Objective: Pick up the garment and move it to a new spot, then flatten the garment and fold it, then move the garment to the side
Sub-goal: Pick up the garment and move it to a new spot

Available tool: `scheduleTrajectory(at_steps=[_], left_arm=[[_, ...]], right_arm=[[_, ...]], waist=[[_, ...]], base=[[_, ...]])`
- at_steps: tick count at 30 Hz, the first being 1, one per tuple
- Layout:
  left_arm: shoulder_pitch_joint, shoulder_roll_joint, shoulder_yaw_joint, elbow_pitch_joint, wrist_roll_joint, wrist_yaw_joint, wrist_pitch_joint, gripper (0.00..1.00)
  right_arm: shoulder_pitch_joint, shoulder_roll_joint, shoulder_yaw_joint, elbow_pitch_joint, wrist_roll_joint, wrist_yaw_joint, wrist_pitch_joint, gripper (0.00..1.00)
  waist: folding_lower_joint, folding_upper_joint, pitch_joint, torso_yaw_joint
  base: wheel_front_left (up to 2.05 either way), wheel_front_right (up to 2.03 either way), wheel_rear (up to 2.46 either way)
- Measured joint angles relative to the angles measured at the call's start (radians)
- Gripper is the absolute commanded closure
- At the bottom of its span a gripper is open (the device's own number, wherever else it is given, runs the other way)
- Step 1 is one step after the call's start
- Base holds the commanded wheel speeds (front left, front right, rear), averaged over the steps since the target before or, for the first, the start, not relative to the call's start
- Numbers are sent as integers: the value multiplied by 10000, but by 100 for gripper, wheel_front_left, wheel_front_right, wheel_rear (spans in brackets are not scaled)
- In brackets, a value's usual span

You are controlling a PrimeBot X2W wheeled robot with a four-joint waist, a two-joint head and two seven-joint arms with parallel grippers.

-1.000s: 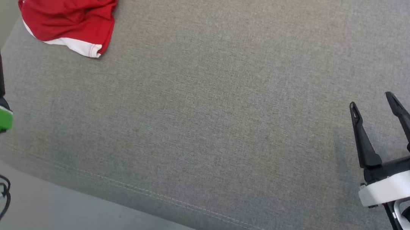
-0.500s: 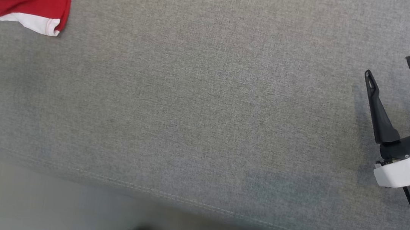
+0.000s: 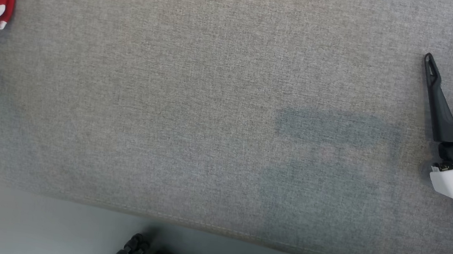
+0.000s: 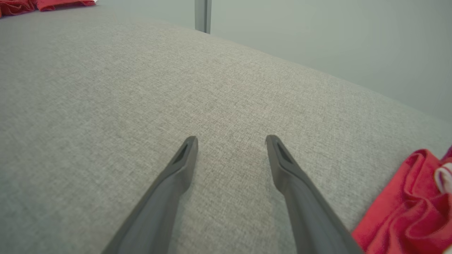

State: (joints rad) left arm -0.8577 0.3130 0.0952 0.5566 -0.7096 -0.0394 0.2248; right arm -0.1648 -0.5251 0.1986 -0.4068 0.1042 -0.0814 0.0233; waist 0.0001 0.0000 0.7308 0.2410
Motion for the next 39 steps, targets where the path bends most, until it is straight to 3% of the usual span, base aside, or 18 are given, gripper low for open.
scheduleTrajectory(at_steps=[4,5,7,8,24,35,39], left_arm=[[-346,-119,-136,497,33,-2,-15,0],[-427,-171,-174,614,31,-4,-10,53],[-560,-209,-247,878,33,-6,2,95],[-595,-203,-272,968,33,-40,0,100],[-1341,-568,-554,1908,44,-591,-663,100],[-1337,-882,-1381,1935,113,-838,-1053,100],[-1065,-1279,-1733,1743,117,-846,-1250,100]], right_arm=[[-13,-54,-157,-81,-38,-10,44,0],[-13,-58,-182,-100,-54,-12,48,0],[-13,-56,-196,-157,-61,-13,56,0],[-13,-54,-203,-173,-61,-36,56,0],[-5,174,-247,159,-58,-173,-50,0],[81,612,-42,775,104,-176,-466,0],[174,892,100,1124,186,-188,-685,0]], waist=[[0,0,181,-131],[0,0,211,-147],[0,0,252,-166],[0,0,262,-170],[0,0,-192,32],[0,0,-1008,158],[0,0,-1410,158]], base=[[0,0,0],[0,0,0],[0,0,0],[0,0,0],[0,0,0],[0,0,0],[0,0,0]])
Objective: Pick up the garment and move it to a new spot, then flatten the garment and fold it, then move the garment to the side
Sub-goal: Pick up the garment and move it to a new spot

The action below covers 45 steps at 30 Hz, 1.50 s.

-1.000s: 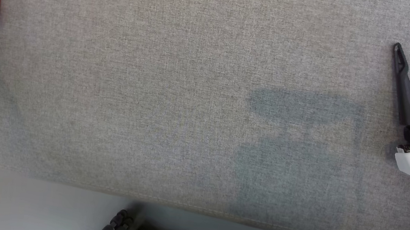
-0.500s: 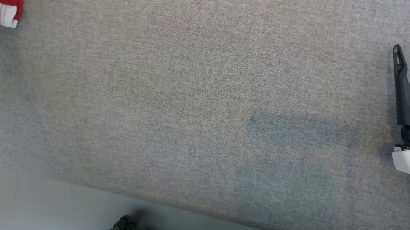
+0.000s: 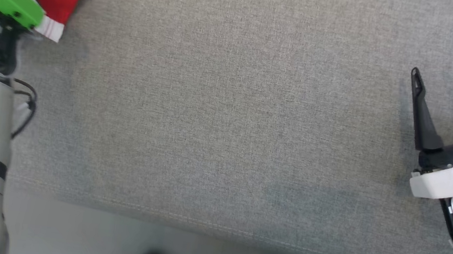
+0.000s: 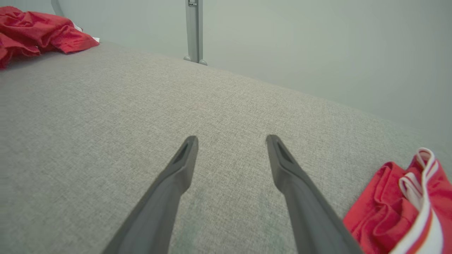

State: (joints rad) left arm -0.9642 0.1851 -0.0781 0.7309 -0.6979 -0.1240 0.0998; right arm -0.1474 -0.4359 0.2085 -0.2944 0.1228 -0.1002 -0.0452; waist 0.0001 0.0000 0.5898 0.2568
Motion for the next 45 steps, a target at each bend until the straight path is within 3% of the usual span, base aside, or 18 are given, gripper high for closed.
scheduleTrajectory(at_steps=[8,15,24,45], left_arm=[[1318,-1020,-1691,-1396,-418,-2,-180,100],[2454,-1482,-3026,-2516,-700,-2,-334,100],[4155,-1565,-4928,-3662,-1421,-2,-71,100],[6220,-1411,-7193,-4552,-2228,-2,-100,100]], right_arm=[[415,663,474,825,311,-2,-529,0],[726,1062,834,1396,545,-42,-874,0],[1029,1392,1131,1896,637,23,-1112,0],[1179,1649,1578,2397,713,209,-1319,0]], waist=[[0,0,-1105,-146],[0,0,-2039,-409],[0,0,-3078,-1005],[-1,0,-4162,-2574]], base=[[0,0,0],[0,0,0],[0,0,0],[0,0,0]])
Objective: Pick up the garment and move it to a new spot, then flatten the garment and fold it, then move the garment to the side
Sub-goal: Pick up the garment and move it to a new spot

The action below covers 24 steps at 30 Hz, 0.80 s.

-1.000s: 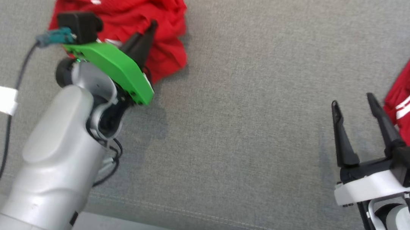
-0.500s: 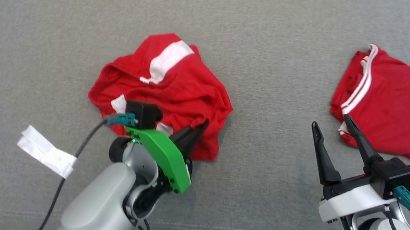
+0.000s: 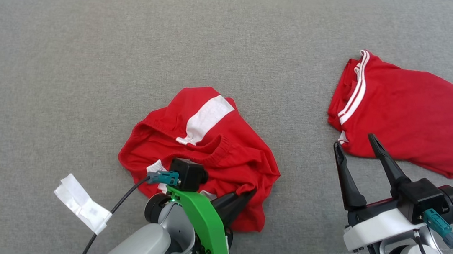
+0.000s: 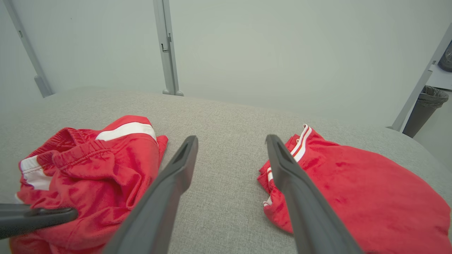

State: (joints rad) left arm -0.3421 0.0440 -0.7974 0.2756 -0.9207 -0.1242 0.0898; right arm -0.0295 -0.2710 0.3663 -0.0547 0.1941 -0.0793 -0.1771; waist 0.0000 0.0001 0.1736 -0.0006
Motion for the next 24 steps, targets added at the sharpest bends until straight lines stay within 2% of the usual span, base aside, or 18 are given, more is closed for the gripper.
scheduleTrajectory(at_steps=[3,5,6,7,8,14,20,24], left_arm=[[51,8,-136,19,31,31,-86,100],[50,10,-142,113,240,238,-249,100],[50,10,-136,161,274,299,-318,64],[44,10,-138,221,401,380,-355,55],[42,10,-130,305,665,420,-441,0],[58,13,21,500,771,556,-746,0],[518,27,387,42,495,575,-1210,0],[568,395,897,-215,660,934,-1695,0]], right_arm=[[0,27,38,36,2,27,0,0],[1,23,10,98,6,27,-31,0],[1,21,-13,117,6,25,-40,0],[20,19,-61,121,8,17,-42,0],[31,13,-98,138,8,10,-48,0],[355,10,-280,339,84,-19,-134,0],[489,10,-384,453,174,-29,-222,0],[820,-33,-591,468,316,-109,-245,0]], waist=[[0,0,-65,-181],[0,0,-105,-347],[0,0,-118,-391],[0,0,-133,-426],[0,0,-150,-447],[0,0,-397,-403],[0,0,-729,-258],[0,0,-956,-68]], base=[[0,0,0],[0,0,0],[0,0,0],[0,0,0],[0,0,0],[0,0,0],[0,0,0],[0,0,0]])
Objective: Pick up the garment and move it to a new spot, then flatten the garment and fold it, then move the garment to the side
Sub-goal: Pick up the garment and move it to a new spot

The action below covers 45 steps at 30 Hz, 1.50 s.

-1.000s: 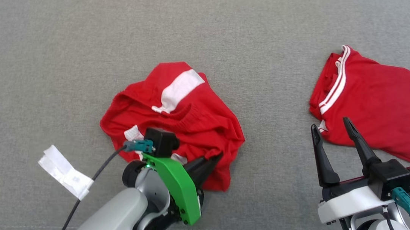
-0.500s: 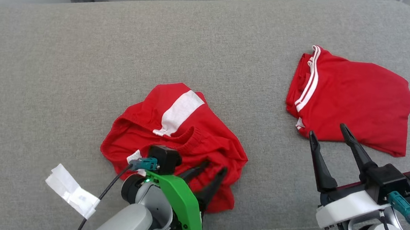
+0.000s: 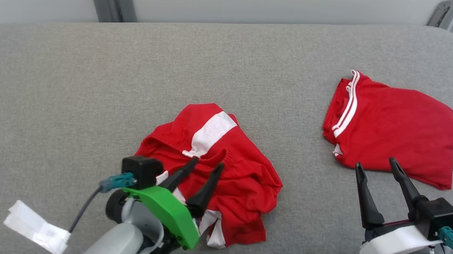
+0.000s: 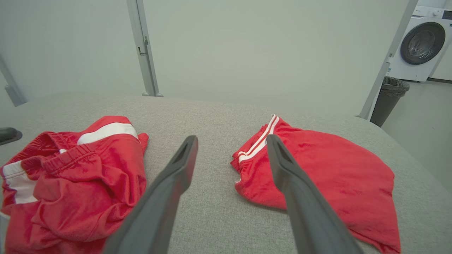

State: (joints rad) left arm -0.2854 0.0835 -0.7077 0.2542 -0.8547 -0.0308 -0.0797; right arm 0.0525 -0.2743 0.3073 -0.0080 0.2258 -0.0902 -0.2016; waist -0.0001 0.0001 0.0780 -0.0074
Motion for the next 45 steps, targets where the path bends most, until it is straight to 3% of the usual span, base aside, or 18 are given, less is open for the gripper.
scheduleTrajectory(at_steps=[7,14,20,32,45], left_arm=[[693,1204,1058,-44,163,566,-941,0],[1828,1956,1772,-58,428,1091,-1599,0],[2651,2592,2589,-276,853,1229,-1720,0],[3847,2633,4426,-1522,1400,1369,-1720,0],[4757,2366,5124,-2084,1916,1369,-1720,0]], right_arm=[[197,-56,-111,123,33,-12,-4,0],[648,-111,-249,351,119,-86,-17,0],[839,-194,-514,514,161,-100,-81,0],[1251,-198,-1035,972,454,-174,-196,0],[1421,-510,-1440,1254,732,21,-368,0]], waist=[[0,0,-363,352],[0,0,-845,487],[0,0,-1064,450],[0,0,-1153,-46],[0,0,-1055,-189]], base=[[0,0,0],[0,0,0],[0,0,0],[0,0,0],[0,0,0]])
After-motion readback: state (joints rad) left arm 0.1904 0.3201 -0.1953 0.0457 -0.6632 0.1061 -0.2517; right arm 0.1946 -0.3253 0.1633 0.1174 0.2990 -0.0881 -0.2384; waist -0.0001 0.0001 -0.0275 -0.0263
